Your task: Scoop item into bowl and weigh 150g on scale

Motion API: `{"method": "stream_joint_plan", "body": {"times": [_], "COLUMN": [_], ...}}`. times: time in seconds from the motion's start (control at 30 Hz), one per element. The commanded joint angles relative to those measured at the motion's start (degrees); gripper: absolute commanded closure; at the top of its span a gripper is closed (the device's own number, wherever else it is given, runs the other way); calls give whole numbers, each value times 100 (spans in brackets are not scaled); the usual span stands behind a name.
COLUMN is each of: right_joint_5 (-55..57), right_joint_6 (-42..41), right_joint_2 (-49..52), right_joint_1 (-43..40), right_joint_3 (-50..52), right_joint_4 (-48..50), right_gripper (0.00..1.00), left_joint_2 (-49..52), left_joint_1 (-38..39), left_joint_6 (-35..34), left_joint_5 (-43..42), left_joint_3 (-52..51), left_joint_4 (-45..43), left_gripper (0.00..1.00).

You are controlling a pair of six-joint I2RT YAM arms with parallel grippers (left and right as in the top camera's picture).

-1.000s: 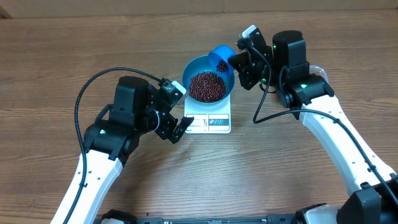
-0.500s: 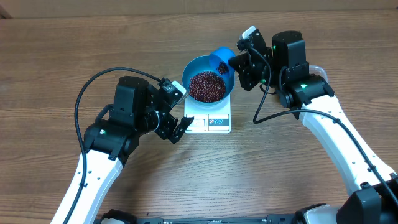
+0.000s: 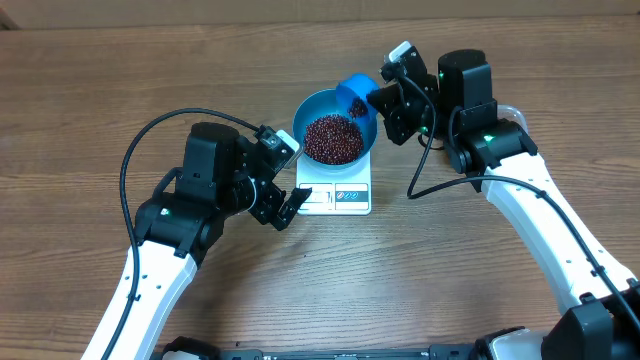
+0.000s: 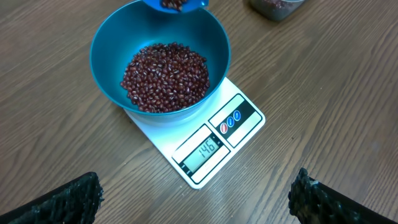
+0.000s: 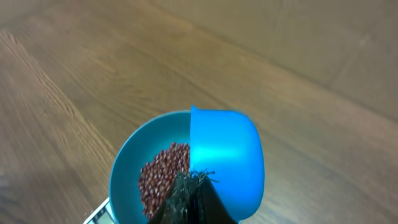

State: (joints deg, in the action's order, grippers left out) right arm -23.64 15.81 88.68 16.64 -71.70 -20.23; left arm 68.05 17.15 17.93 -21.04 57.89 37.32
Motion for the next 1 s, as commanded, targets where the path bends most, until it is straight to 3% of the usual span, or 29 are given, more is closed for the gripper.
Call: {"method": "stream_joint_plan", "body": {"times": [0.0,0.97], "right_joint_5": [-39,-39], "right_joint_6": [52,52], "right_joint_2": [9,55], "right_joint_1": [13,13], "right_joint_3": [-138,-138], "right_joint_4": [4,-44], "right_gripper": [96,96], "left_joint_2": [9,9], "left_joint_1": [-31,-31], "left_joint_6": [-81,-81], "left_joint_5": [-85,-85], "left_joint_3": [146,146], "left_joint_4": [0,0], "left_gripper": [0,0]}}
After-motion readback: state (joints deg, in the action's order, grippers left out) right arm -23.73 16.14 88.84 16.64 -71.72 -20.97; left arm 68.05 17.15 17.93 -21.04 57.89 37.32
